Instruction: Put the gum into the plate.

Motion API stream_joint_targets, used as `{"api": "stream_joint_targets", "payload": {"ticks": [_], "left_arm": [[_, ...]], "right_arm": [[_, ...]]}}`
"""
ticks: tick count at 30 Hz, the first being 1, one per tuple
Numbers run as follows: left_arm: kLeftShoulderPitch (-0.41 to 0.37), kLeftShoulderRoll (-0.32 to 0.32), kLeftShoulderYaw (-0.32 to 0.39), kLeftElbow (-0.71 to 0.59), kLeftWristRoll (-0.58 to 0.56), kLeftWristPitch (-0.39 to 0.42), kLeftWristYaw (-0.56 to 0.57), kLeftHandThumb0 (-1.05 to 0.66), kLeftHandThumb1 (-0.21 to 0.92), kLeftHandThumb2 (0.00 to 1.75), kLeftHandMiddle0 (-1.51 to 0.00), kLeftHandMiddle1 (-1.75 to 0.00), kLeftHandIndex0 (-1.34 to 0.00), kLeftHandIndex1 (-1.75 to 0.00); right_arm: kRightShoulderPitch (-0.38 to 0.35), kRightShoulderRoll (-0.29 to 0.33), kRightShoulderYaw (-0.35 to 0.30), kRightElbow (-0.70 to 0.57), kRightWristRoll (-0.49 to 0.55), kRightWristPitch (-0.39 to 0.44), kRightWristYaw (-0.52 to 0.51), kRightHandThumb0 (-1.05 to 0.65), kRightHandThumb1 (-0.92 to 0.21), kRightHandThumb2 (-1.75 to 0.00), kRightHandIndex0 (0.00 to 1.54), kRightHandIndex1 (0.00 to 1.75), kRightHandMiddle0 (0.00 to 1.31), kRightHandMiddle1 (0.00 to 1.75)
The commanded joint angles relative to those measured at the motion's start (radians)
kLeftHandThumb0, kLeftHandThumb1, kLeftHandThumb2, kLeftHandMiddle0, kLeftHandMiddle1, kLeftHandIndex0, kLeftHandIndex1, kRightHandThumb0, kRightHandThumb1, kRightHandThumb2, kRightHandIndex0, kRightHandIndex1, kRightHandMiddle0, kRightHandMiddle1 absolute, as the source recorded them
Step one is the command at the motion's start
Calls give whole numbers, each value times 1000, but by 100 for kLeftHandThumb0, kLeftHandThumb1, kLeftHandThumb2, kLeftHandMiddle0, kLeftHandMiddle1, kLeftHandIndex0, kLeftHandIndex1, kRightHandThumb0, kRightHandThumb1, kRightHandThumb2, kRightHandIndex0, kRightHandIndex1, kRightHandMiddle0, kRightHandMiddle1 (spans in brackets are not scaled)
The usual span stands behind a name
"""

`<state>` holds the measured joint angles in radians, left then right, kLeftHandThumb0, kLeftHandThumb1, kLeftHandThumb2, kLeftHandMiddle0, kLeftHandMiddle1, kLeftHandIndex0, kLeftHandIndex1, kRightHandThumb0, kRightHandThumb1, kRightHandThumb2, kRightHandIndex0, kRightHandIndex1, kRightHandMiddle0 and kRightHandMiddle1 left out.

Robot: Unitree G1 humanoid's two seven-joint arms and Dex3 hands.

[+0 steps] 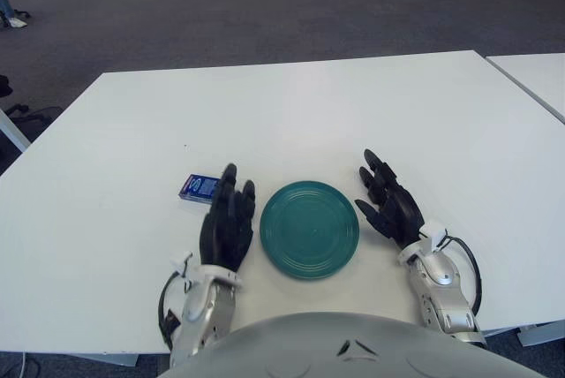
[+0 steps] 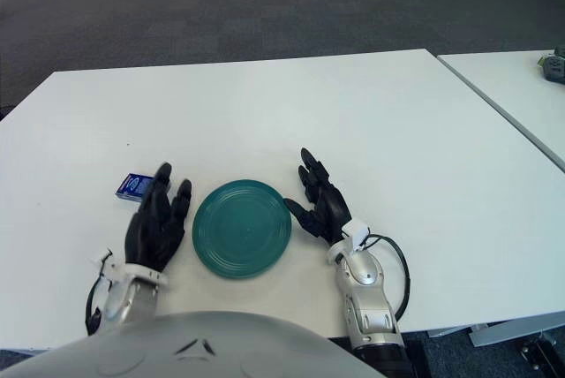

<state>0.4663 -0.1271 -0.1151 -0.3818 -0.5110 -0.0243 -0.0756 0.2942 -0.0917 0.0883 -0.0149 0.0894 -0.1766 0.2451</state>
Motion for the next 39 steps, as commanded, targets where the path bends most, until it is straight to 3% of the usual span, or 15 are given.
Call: {"api": "stream_joint_targets", "payload": {"ticks": [1,6,10,14,20,25,28,32,35,39], "left_arm": [[-68,-16,12,-68,-6,57,55,-105,92,58,-3,-1,0,-21],[-125,-12,30,-117,45,102,135,-105,92,60,-10,-2,0,-37],[-166,23,54,-126,124,126,181,-99,92,57,-23,-5,0,-65],[-220,106,104,-116,196,166,171,-90,92,48,-32,-7,0,-86],[-303,315,124,-66,447,184,111,-79,92,42,-41,-10,0,-94],[-318,468,89,-37,633,134,41,-75,92,40,-45,-12,-1,-96],[-320,521,78,-30,701,111,8,-75,92,39,-44,-12,-2,-96],[-382,683,91,182,810,-59,-44,-79,92,39,-44,-12,-5,-99],[-467,799,48,332,916,-139,-88,-85,92,40,-43,-11,-8,-100],[-531,853,-12,456,997,-204,-119,-91,92,39,-39,-9,-6,-99]], "right_arm": [[22,-6,7,36,-14,37,-1,-89,-92,-28,9,1,0,0],[18,-5,5,41,-17,39,-7,-88,-92,-33,11,2,1,0],[14,-4,5,46,-20,36,-13,-85,-92,-38,13,2,2,1],[13,-6,3,47,-16,41,-11,-84,-92,-40,13,1,2,2],[0,1,-10,75,13,37,1,-82,-92,-38,13,1,2,3],[-6,2,-16,98,19,14,10,-80,-92,-38,13,1,3,4],[-9,1,-17,108,16,5,14,-80,-92,-40,13,1,2,4],[-17,-1,-21,131,12,-14,17,-80,-92,-44,13,0,2,5],[-23,1,-22,147,12,-23,17,-79,-92,-47,13,0,1,5],[-27,2,-23,156,14,-29,18,-78,-92,-48,13,0,1,6]]}}
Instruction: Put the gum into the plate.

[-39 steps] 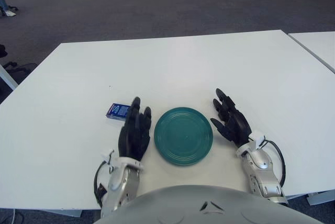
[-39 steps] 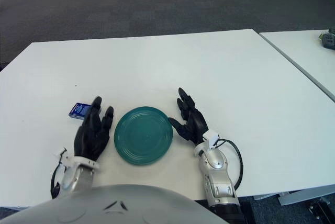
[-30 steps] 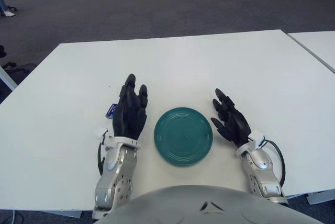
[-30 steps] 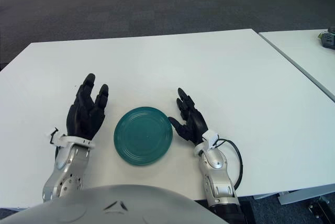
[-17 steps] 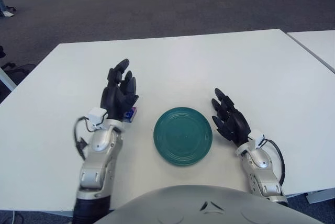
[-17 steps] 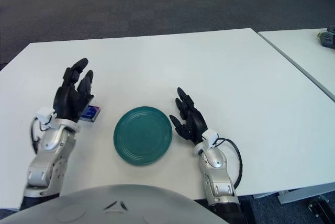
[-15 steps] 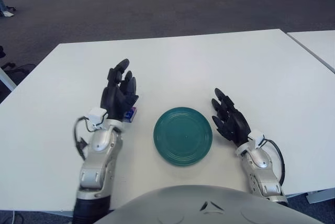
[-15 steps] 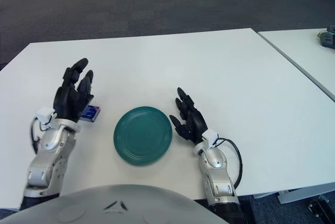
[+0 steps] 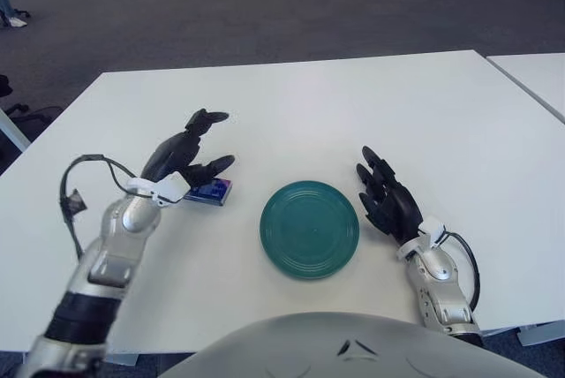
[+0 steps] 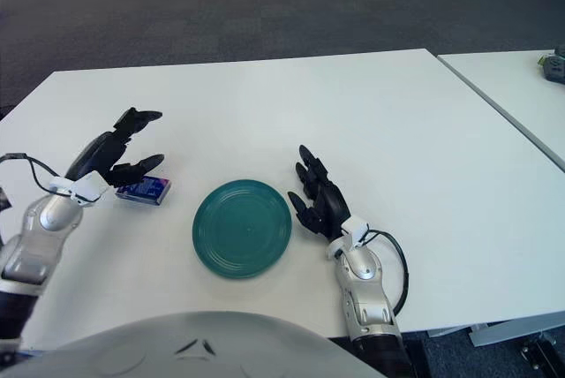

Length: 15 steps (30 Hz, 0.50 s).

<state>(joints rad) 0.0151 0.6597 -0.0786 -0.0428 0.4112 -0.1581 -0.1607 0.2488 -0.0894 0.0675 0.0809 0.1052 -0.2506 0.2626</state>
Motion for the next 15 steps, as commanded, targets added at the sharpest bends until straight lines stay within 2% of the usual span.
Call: {"api": "stream_joint_targets", "payload": {"ticks": [1,4,10,15], "left_arm": [[-107,76,-72,181,101,-92,-34,-93,92,39,-38,-8,-4,-98],[-149,87,-109,278,143,-127,-29,-97,92,37,-33,-5,-1,-93],[-164,88,-138,317,184,-137,-28,-99,92,32,-28,-2,0,-87],[-184,83,-163,371,211,-140,-26,-99,92,28,-24,0,0,-86]], "right_arm": [[18,-1,-4,61,1,45,1,-77,-92,-48,12,0,1,7],[17,-1,-7,63,6,44,5,-77,-92,-48,12,0,1,8],[13,-5,-21,77,23,36,20,-76,-92,-45,14,0,0,15],[6,-1,-41,99,65,40,41,-73,-92,-35,15,0,0,21]]}}
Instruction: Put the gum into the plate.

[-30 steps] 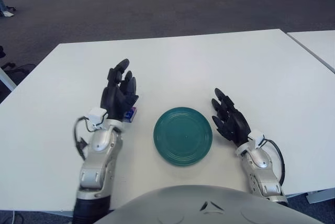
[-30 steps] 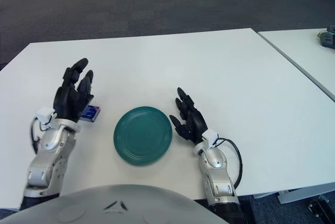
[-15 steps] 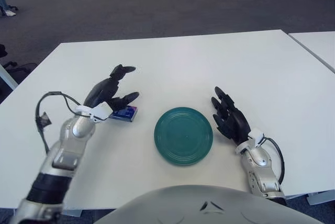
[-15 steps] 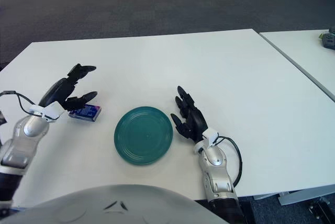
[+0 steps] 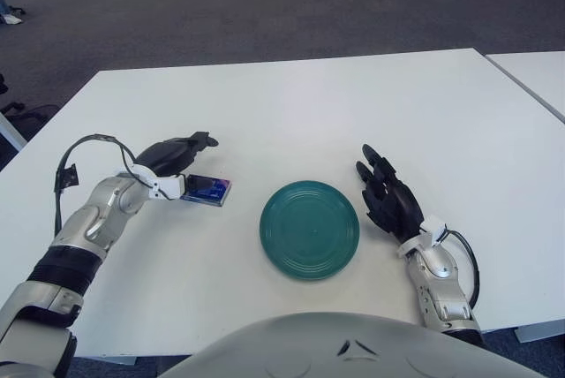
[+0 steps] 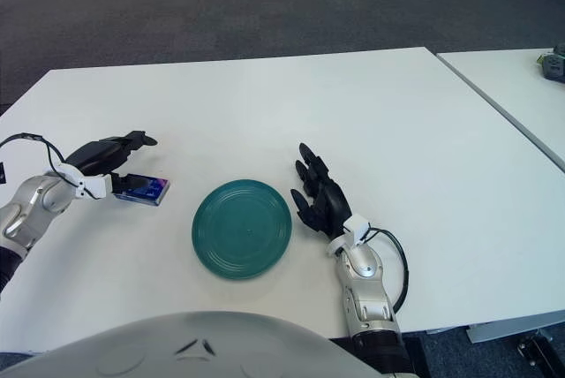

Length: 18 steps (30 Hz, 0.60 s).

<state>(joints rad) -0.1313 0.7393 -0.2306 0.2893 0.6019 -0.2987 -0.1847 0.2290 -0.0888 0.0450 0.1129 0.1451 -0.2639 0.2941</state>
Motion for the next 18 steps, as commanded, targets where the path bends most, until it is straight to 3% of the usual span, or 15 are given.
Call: {"api": "stream_joint_targets", "payload": {"ticks": [1,6,18], "left_arm": [[-44,3,-16,52,26,-1,-2,-100,92,27,-23,0,0,-86],[-86,-4,-46,130,43,5,-28,-101,92,27,-20,0,0,-82],[-171,-53,-87,301,0,7,-133,-102,92,24,-11,0,0,-42]], "right_arm": [[25,-1,-22,70,32,55,13,-73,-92,-34,15,0,0,21],[20,-2,-36,84,43,60,19,-70,-92,-27,15,0,0,23],[16,-12,-43,105,12,41,12,-73,-92,-33,17,1,0,24]]}}
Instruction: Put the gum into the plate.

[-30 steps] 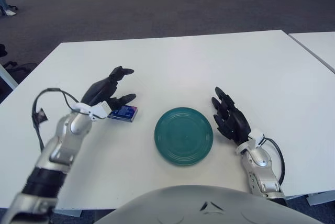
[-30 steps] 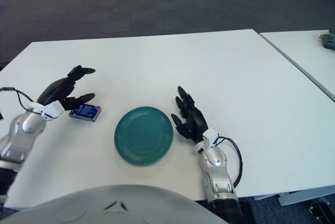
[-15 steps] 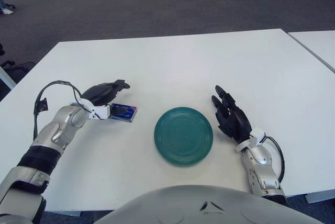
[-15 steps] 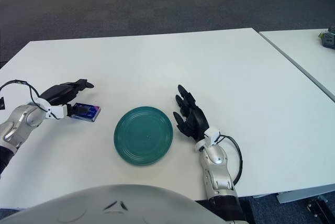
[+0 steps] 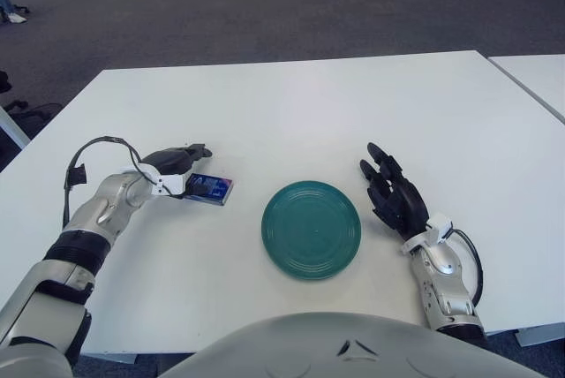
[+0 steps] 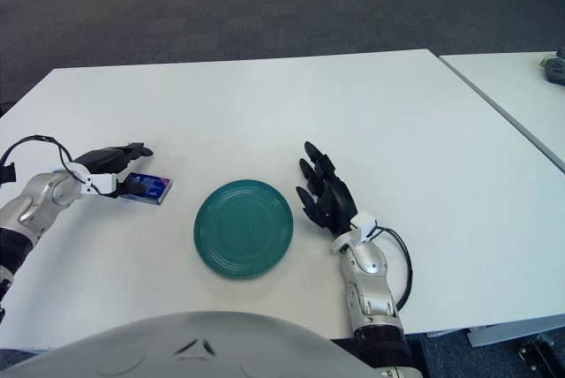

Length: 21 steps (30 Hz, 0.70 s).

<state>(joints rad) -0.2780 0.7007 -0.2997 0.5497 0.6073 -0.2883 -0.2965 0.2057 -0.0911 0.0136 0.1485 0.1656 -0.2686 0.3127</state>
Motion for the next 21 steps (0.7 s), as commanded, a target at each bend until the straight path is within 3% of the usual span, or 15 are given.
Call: {"api": "stream_joint_targets", "payload": {"ticks": [1,11,21], "left_arm": [[-27,-19,-22,50,-7,-6,-23,-102,92,24,-11,0,0,-41],[-76,-69,-67,207,-55,-80,-78,-100,92,23,-12,-1,0,-47],[-72,-74,-102,197,-80,-109,-146,-97,92,20,-12,0,0,-54]], "right_arm": [[39,-10,-13,68,-6,48,-6,-73,-92,-33,17,0,0,24],[37,-13,-25,70,-12,52,-17,-71,-92,-34,19,1,0,27],[28,-16,-31,85,2,56,-3,-69,-92,-38,21,1,0,25]]}}
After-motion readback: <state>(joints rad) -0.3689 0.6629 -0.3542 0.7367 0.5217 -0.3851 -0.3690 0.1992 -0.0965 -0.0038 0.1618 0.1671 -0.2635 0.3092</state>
